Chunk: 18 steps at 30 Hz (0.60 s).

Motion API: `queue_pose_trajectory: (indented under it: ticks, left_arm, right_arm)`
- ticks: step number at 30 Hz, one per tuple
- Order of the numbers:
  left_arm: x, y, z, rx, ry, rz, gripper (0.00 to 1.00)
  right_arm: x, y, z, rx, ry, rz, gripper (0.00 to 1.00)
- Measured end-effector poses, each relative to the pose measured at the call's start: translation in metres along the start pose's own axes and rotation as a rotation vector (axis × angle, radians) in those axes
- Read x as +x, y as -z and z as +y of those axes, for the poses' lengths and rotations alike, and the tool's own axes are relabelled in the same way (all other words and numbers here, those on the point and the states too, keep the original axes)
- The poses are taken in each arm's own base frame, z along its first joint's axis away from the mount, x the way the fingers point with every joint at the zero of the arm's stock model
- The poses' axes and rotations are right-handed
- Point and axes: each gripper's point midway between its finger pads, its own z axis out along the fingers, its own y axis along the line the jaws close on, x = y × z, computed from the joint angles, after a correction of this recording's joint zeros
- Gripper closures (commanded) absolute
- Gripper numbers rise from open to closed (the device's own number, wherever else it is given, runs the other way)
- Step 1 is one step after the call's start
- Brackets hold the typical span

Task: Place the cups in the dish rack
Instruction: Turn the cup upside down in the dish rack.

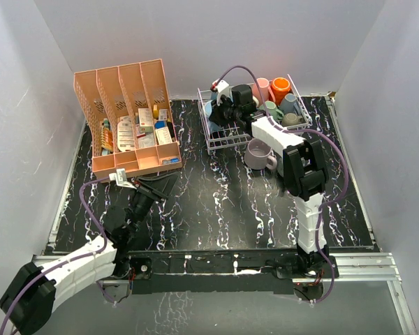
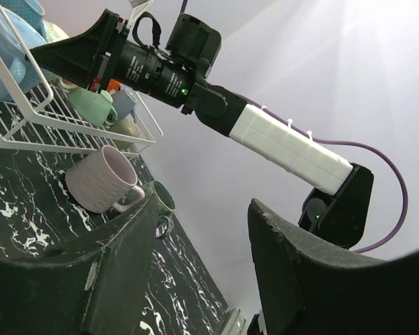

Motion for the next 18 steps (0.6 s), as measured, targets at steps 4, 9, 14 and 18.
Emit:
queue_pose_trajectory:
  ticks: [4,9,14,18]
  left_arm:
    - [-0.003,0.002,-0.004,0.012,-0.001,-0.008,0.47]
    - [-0.005,0.003,-0.007,0.015,-0.003,-0.010,0.45]
    - [-0.002,0.003,-0.005,0.010,-0.003,0.000,0.35]
    - [0.004,0.003,-0.001,0.001,-0.004,0.027,0.26]
  right_arm:
    - [-0.002,0.000,0.001,-0.010,0.008,-0.006,0.92]
    - [-0.004,0.022,0.010,-0.032,0.016,-0.001,0.92]
    - [-0.042,0.076,0.031,-0.073,0.060,-0.080,0.89]
    - [-0.076,0.131,0.050,-0.105,0.116,-0.171,0.85]
